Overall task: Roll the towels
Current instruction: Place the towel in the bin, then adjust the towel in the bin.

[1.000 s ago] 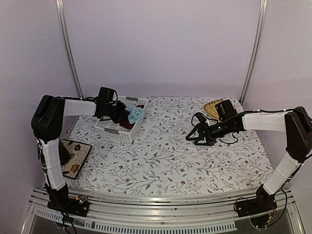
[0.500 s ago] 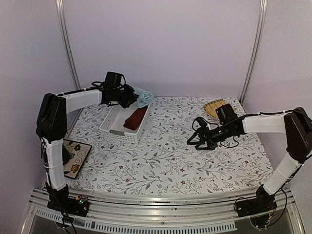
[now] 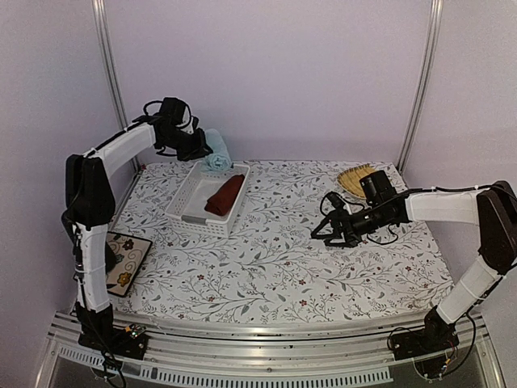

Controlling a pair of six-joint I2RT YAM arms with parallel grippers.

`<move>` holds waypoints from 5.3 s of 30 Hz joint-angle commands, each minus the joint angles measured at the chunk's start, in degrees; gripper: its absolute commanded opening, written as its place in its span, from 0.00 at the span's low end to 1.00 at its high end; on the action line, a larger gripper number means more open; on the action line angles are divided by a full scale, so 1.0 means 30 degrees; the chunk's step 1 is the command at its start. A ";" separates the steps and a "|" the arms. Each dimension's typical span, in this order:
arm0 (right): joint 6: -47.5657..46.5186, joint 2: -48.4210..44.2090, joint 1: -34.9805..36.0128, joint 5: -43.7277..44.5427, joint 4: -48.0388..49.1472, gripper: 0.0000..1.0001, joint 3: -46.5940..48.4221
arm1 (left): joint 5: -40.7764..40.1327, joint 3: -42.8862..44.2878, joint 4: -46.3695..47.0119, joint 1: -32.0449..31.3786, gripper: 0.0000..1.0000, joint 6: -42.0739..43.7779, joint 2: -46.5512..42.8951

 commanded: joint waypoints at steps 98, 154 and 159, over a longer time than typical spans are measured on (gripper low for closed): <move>-0.0221 0.1906 0.1455 0.0009 -0.0861 0.99 0.1399 | 0.0897 -0.2231 -0.3308 -0.0464 0.24 1.0461 0.1733; 0.0012 0.1322 0.1893 0.0540 -0.1145 0.99 0.1198 | 0.3891 -0.0123 0.2984 0.0825 0.32 0.5536 0.5478; 0.0063 0.1250 0.1922 0.0612 -0.1175 0.99 0.1144 | 0.2322 -0.0796 0.3642 0.1041 0.31 0.5093 0.5397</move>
